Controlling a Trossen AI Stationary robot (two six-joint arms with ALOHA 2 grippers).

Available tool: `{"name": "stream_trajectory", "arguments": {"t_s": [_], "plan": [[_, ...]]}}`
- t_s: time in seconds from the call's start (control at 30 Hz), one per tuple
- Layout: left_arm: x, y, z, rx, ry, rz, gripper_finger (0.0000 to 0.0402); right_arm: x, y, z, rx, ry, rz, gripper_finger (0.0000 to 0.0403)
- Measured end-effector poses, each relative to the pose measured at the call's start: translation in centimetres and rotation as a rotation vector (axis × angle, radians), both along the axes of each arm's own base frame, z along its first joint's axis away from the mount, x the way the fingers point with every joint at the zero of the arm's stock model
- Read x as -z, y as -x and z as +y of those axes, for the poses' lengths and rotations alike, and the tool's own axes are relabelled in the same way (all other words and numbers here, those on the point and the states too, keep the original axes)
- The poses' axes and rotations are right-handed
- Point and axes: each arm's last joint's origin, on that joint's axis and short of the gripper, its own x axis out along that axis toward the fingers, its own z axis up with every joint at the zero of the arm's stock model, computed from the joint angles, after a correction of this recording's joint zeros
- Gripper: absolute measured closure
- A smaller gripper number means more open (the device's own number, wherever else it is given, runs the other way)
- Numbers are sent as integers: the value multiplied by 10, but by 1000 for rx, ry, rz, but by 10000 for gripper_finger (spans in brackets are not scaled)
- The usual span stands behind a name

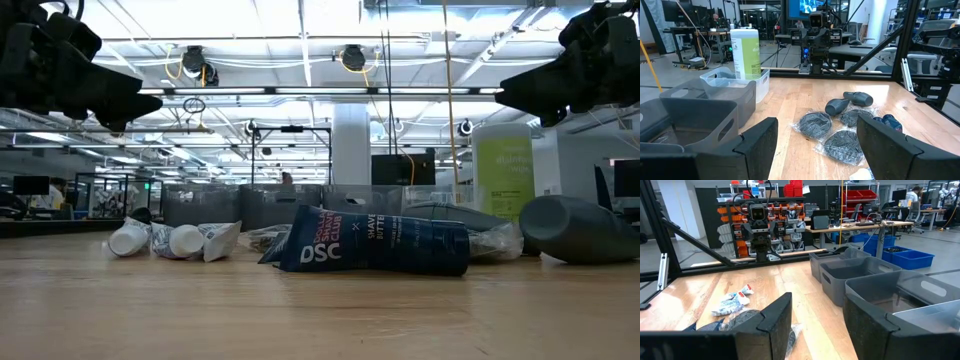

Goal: Pick & Place Travel size toiletries

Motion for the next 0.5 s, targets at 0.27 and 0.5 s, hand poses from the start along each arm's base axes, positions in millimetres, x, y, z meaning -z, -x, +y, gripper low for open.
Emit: {"name": "stream_trajectory", "arguments": {"t_s": [0.27, 0.5], "plan": [[0, 0, 0, 0, 0, 0, 135, -4, 0, 0, -3, -20, -40, 238], [0, 0, 0, 0, 0, 0, 135, -6, 0, 0, -8, -189, -108, 238]]}}
